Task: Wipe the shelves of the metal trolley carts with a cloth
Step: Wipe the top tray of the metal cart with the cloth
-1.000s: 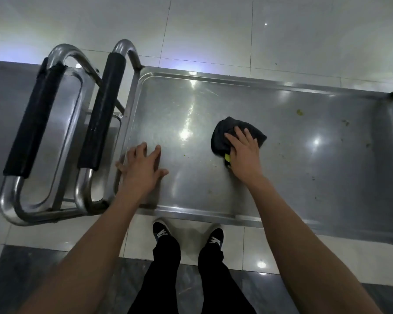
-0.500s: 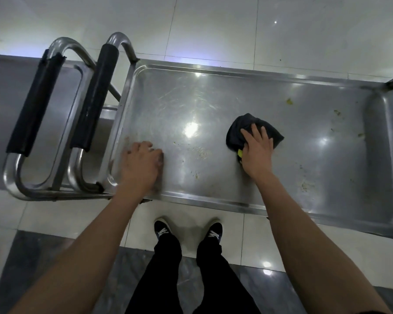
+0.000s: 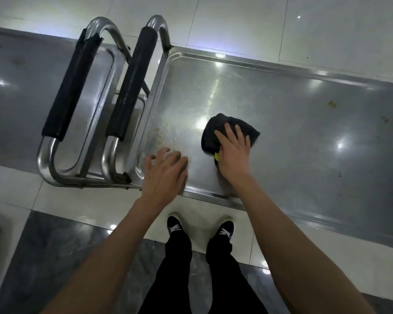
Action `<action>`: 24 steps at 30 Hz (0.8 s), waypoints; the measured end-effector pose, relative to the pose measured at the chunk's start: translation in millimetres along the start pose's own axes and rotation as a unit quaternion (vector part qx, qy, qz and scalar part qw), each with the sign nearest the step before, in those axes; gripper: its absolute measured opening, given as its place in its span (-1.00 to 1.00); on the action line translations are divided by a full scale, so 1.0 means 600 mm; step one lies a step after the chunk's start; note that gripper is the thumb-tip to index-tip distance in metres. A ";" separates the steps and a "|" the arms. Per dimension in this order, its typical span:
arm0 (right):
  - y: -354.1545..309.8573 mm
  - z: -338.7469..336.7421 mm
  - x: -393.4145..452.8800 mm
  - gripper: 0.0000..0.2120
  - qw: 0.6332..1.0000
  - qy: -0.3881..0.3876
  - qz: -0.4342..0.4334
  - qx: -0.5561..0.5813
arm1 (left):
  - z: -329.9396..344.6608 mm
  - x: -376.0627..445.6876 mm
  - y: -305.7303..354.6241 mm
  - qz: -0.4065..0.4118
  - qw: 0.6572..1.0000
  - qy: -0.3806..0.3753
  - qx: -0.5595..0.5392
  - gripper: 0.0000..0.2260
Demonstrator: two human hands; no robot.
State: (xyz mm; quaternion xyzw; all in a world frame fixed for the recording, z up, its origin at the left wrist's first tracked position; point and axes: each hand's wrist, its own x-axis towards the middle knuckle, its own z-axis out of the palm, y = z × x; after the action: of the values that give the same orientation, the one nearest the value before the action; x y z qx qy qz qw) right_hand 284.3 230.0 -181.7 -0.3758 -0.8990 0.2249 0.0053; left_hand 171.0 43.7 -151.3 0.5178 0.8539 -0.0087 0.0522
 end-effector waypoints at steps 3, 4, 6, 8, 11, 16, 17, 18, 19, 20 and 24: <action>-0.042 0.018 0.012 -0.47 1.000 -0.004 -0.012 -0.001 | 0.003 -0.020 -0.028 -0.022 1.000 0.011 -0.004 -0.80; -0.056 0.024 0.015 -0.47 1.000 -0.006 -0.017 0.001 | 0.005 -0.025 -0.036 -0.036 0.999 0.005 -0.005 -0.76; -0.082 0.035 0.020 -0.47 0.999 -0.010 -0.031 0.001 | 0.006 -0.029 -0.047 -0.084 0.996 -0.019 -0.008 -0.60; -0.104 0.048 0.025 -0.46 0.999 -0.011 -0.046 -0.006 | 0.006 -0.030 -0.055 -0.135 0.990 -0.049 -0.013 -0.40; -0.135 0.065 0.032 -0.45 0.998 -0.012 -0.066 -0.008 | 0.012 -0.032 -0.062 -0.178 0.979 -0.085 -0.057 -0.21; -0.188 0.092 0.042 -0.43 0.995 -0.019 -0.101 0.000 | 0.022 -0.037 -0.060 -0.181 0.976 -0.094 -0.073 -0.23; -0.199 0.097 0.045 -0.42 0.994 -0.022 -0.108 0.002 | 0.023 -0.037 -0.060 -0.183 0.976 -0.094 -0.076 -0.25; -0.209 0.101 0.048 -0.42 0.993 -0.025 -0.114 0.004 | 0.024 -0.036 -0.061 -0.185 0.975 -0.095 -0.077 -0.27; -0.217 0.104 0.051 -0.41 0.992 -0.028 -0.121 0.005 | 0.024 -0.036 -0.062 -0.186 0.975 -0.096 -0.076 -0.29; -0.224 0.107 0.053 -0.40 0.991 -0.032 -0.128 0.006 | 0.025 -0.036 -0.063 -0.186 0.975 -0.098 -0.075 -0.31; -0.222 0.110 0.054 -0.41 0.988 -0.043 -0.148 0.007 | 0.026 -0.039 -0.063 -0.185 0.975 -0.102 -0.070 -0.34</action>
State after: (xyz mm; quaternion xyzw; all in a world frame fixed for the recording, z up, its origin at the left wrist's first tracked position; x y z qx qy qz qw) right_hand 159.7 143.5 -191.5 -0.2285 -0.9424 0.2443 0.0027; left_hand 149.4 4.3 -166.0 0.3421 0.9236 -0.0114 0.1726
